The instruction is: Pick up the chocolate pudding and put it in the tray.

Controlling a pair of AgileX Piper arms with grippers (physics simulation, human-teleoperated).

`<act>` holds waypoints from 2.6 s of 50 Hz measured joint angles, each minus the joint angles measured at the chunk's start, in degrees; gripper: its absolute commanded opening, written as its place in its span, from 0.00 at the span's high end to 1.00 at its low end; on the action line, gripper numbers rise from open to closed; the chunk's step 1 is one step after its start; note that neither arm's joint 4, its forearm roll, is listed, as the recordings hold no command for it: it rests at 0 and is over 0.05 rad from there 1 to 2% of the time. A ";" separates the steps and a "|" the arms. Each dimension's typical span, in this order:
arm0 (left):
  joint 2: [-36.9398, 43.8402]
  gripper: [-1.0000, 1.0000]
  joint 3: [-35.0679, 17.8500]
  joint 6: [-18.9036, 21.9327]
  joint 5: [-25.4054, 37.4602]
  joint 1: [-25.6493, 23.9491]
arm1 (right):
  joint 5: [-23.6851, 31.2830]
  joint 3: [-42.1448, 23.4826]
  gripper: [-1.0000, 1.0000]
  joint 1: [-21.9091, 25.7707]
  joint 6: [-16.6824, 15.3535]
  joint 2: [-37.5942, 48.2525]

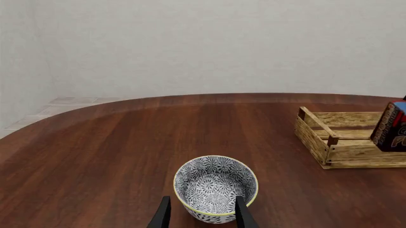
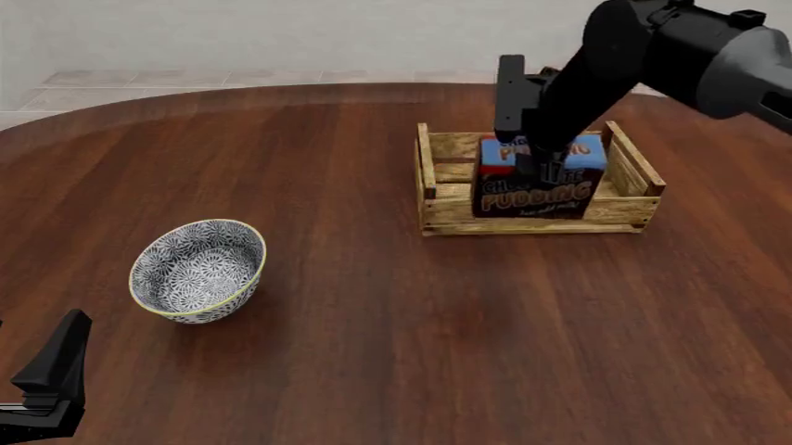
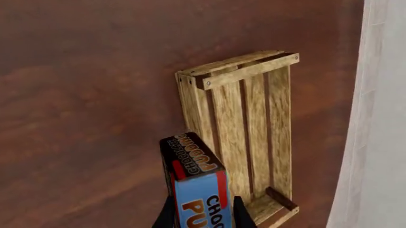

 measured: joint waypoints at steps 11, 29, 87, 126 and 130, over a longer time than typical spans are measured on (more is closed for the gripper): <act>0.00 0.00 0.00 0.00 0.00 0.00 | -0.09 -2.38 1.00 -4.08 -3.12 -0.68; 0.00 0.00 0.00 0.00 0.00 0.00 | -1.85 -7.48 1.00 -6.10 -6.17 2.17; 0.00 0.00 0.00 0.00 0.00 0.00 | -9.40 -20.40 1.00 -6.87 -7.04 19.73; 0.00 0.00 0.00 0.00 0.00 0.00 | -10.85 -22.30 1.00 -4.96 -4.92 25.21; 0.00 0.00 0.00 0.00 0.00 0.00 | -10.92 -22.52 1.00 -4.87 -4.74 25.62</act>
